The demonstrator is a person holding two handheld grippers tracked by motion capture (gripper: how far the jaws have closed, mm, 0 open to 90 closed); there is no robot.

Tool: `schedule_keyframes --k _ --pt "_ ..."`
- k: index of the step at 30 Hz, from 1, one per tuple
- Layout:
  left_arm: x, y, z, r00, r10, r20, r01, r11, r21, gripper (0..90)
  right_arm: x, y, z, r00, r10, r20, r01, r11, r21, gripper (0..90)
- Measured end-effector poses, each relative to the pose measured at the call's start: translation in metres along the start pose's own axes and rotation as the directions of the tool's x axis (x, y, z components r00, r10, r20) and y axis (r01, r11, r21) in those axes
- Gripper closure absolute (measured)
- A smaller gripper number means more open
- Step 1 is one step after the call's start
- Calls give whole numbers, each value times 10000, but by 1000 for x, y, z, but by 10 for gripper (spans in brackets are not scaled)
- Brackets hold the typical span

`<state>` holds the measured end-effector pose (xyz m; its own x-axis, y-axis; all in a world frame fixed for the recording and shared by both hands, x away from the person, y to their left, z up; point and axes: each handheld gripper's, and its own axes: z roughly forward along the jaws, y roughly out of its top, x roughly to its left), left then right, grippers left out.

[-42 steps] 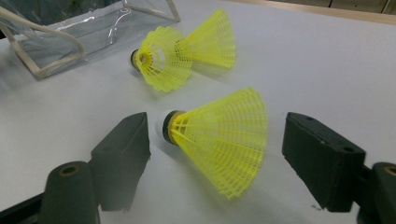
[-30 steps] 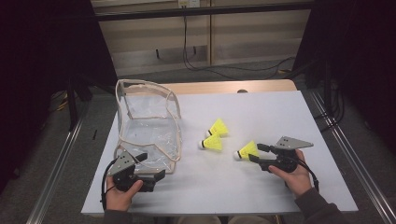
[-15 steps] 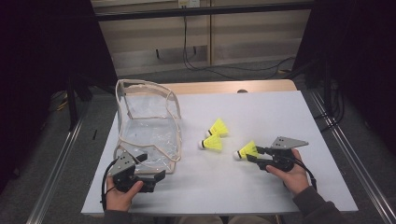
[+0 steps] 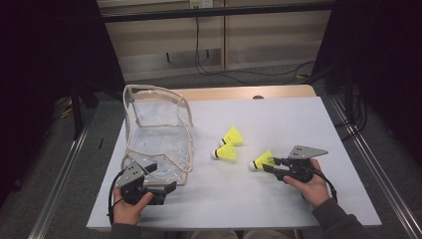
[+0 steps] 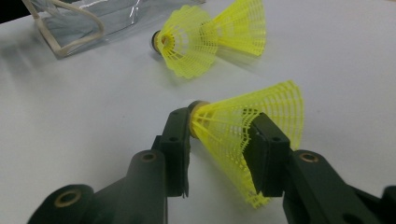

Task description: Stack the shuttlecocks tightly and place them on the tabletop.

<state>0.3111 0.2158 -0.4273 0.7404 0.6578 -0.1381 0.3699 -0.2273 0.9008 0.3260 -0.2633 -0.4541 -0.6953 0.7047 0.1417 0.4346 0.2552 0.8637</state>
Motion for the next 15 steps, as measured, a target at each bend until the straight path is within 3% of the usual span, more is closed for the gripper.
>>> schedule_keyframes --k 10,15 --pt "0 0 1 10000 -10 1 10 10000 -15 27 1 -2 3 9998 -190 -79 193 9986 499 689" --pt "0 0 0 10000 0 6 0 10000 1 26 1 -2 2 9992 -241 -329 261 9978 616 815"
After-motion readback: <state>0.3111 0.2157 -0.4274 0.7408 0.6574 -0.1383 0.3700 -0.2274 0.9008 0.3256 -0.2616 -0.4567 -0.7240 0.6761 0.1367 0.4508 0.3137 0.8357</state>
